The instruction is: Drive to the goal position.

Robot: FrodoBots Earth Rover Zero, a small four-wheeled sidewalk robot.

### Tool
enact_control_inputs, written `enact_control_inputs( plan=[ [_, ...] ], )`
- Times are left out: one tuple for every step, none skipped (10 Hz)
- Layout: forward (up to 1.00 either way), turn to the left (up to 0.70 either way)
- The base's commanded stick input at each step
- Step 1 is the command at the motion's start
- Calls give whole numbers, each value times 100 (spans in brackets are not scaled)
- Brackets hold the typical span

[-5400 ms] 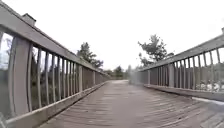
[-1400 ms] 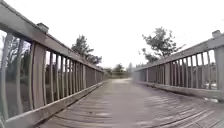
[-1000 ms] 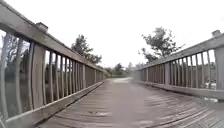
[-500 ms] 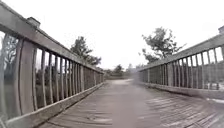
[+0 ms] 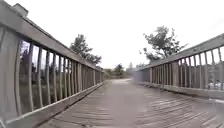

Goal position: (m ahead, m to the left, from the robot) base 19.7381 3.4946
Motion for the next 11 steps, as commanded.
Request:
enact_control_inputs(
  plan=[
    [45, 0],
    [45, 0],
    [45, 0],
    [45, 0],
    [45, 0],
    [45, 0],
    [45, 0],
    [45, 0],
    [45, 0],
    [45, 0],
    [45, 0]
  ],
)
